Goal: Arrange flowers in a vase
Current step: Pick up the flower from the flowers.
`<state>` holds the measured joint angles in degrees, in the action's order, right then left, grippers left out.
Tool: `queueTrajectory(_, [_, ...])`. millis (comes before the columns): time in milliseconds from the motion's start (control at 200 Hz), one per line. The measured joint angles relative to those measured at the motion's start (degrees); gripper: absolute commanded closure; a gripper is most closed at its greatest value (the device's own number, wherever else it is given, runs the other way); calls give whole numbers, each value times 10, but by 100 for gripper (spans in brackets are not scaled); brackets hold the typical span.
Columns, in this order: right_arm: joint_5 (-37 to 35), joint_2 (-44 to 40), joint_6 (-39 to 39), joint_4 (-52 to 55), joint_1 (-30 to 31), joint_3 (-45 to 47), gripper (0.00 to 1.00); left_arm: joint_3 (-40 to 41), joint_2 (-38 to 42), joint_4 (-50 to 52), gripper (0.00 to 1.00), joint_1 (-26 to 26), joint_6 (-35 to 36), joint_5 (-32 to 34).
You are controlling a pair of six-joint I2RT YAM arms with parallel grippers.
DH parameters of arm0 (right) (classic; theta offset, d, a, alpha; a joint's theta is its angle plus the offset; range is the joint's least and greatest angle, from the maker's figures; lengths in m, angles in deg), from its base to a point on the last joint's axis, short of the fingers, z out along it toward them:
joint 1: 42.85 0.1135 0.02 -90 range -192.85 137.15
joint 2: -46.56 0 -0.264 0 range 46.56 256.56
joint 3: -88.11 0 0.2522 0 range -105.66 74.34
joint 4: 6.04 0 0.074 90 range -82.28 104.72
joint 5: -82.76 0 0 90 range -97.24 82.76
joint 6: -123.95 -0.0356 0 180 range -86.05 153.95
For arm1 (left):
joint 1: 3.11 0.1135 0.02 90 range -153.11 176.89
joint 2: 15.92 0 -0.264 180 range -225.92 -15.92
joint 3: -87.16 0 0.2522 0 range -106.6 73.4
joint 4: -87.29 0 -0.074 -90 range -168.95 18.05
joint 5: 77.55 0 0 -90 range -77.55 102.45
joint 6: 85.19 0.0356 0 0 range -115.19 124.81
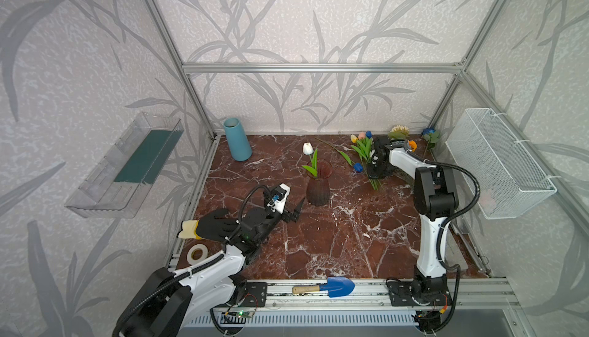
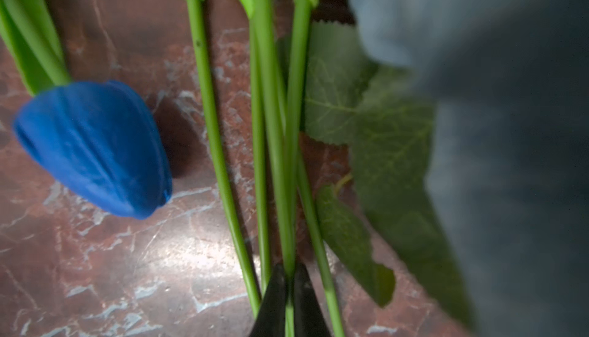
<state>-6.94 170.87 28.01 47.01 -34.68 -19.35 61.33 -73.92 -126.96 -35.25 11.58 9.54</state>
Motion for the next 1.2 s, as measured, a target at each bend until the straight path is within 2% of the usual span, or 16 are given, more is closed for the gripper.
queueTrajectory(255, [3, -17, 7, 3, 7, 3, 97, 0, 1, 0, 1, 0, 2, 1])
queueTrajectory(505, [19, -94, 13, 11, 33, 23, 97, 0, 1, -2, 1, 0, 1, 3])
queueTrajectory(835, [66, -223, 6, -39, 53, 132, 99, 0, 9, -6, 1, 0, -1, 15])
queueTrajectory(1035, [92, -244, 3, -63, 58, 153, 100, 0, 4, -24, 1, 0, -4, 24])
queueTrajectory(1200, [135, -299, 6, -115, 81, 198, 100, 0, -4, -38, 1, 0, -6, 32])
